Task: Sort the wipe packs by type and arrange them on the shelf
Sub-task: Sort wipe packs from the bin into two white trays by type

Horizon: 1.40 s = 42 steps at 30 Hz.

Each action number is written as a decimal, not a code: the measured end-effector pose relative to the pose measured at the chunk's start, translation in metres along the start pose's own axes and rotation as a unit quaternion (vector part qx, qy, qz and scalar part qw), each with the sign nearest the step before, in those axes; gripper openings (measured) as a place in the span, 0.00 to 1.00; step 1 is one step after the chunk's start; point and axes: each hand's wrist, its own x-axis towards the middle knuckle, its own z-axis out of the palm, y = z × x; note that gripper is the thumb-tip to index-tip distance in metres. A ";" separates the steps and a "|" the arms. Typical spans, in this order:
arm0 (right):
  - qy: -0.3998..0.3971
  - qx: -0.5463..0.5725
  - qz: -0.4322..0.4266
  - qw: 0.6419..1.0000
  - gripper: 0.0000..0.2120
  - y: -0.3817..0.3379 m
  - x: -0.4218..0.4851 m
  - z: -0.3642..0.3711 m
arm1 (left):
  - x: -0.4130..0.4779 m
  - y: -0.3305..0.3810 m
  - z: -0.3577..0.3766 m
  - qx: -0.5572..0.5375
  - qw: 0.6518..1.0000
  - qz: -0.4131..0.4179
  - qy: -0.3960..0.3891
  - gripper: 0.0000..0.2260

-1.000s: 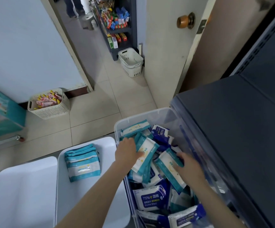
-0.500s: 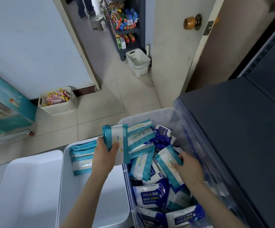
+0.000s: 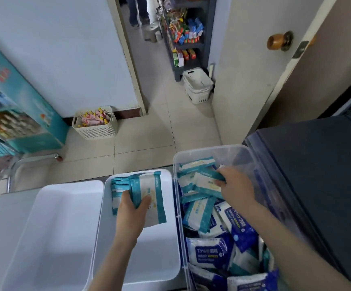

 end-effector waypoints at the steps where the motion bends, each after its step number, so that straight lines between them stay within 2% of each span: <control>1: -0.014 -0.023 -0.021 0.999 0.07 -0.006 0.016 0.001 | 0.000 0.001 -0.002 -0.003 1.000 -0.001 0.001 0.08; 5: -0.109 -0.110 -0.081 0.985 0.10 -0.027 0.066 0.006 | 0.001 0.003 -0.008 -0.012 1.000 -0.001 0.000 0.08; 7: -0.181 -0.162 -0.092 0.966 0.09 -0.028 0.072 0.014 | 0.001 0.002 -0.012 -0.017 1.000 -0.004 -0.001 0.07; 9: -0.211 -0.213 -0.123 0.946 0.10 -0.023 0.064 0.024 | 0.002 -0.003 -0.016 -0.023 1.000 -0.010 -0.002 0.07; 11: -0.193 -0.222 -0.138 0.946 0.11 -0.016 0.054 0.029 | 0.004 -0.010 -0.020 -0.028 1.000 -0.014 -0.001 0.08; 16: -0.186 -0.153 -0.095 0.966 0.17 -0.009 0.064 0.033 | 0.003 -0.026 -0.023 -0.021 0.999 -0.034 0.007 0.09; 18: -0.170 -0.126 -0.085 0.974 0.14 -0.011 0.078 0.037 | 0.003 -0.029 -0.024 -0.015 0.999 -0.039 0.005 0.09; 21: -0.168 -0.146 -0.089 0.971 0.09 -0.014 0.092 0.043 | 0.005 -0.030 -0.027 -0.011 0.999 -0.039 0.010 0.10; 24: -0.194 -0.160 -0.076 0.965 0.10 -0.014 0.088 0.048 | 0.007 -0.032 -0.030 -0.007 0.999 -0.034 0.013 0.10; 28: -0.179 -0.187 -0.098 0.961 0.09 -0.011 0.073 0.047 | 0.008 -0.038 -0.030 -0.008 0.999 -0.043 0.010 0.10; 32: -0.186 -0.112 -0.068 0.974 0.08 -0.005 0.080 0.041 | 0.011 -0.041 -0.030 -0.008 0.999 -0.049 0.012 0.10; 38: -0.235 -0.095 -0.059 0.965 0.09 -0.011 0.091 0.048 | 0.016 -0.044 -0.028 0.008 0.998 -0.057 0.008 0.10; 42: -0.200 -0.146 -0.085 0.965 0.11 -0.012 0.092 0.045 | 0.018 -0.052 -0.033 0.043 0.997 -0.056 -0.001 0.10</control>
